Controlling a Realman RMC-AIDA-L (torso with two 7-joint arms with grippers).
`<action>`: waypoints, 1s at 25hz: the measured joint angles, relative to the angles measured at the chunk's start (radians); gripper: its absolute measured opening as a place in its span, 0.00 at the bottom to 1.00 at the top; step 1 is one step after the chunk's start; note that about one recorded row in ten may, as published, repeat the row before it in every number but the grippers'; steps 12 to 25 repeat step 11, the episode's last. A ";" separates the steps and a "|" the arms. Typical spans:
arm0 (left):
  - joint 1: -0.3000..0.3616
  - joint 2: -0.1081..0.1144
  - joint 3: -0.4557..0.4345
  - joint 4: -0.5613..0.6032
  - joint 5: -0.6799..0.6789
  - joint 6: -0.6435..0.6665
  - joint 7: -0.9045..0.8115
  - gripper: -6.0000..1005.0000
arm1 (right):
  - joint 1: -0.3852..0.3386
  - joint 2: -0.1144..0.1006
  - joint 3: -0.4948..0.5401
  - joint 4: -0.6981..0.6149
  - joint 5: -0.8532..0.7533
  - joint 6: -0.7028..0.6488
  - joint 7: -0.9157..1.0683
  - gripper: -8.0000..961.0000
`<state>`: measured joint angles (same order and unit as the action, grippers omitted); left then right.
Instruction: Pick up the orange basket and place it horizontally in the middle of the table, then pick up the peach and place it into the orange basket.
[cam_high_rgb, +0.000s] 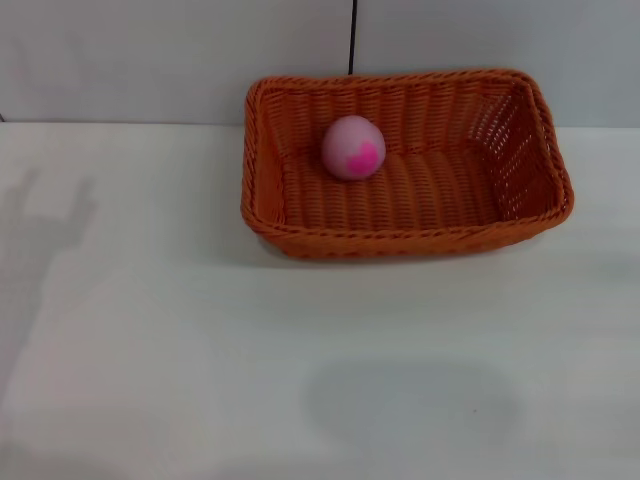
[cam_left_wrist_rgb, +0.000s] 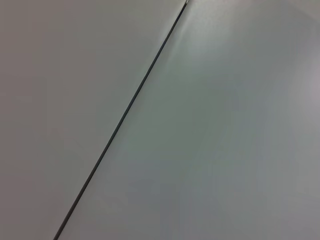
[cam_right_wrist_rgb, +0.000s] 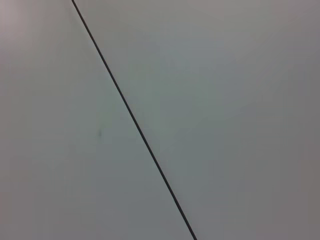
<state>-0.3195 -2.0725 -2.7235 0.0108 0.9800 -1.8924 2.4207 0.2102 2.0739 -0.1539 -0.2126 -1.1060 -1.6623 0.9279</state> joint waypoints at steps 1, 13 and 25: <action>-0.003 0.000 0.000 0.000 0.000 0.000 0.000 0.81 | 0.000 0.000 0.005 0.003 0.000 0.003 0.000 0.44; -0.013 0.000 -0.001 0.001 0.000 -0.001 0.000 0.81 | -0.001 0.000 0.010 0.006 0.000 0.003 -0.001 0.44; -0.013 0.000 -0.001 0.001 0.000 -0.001 0.000 0.81 | -0.001 0.000 0.010 0.006 0.000 0.003 -0.001 0.44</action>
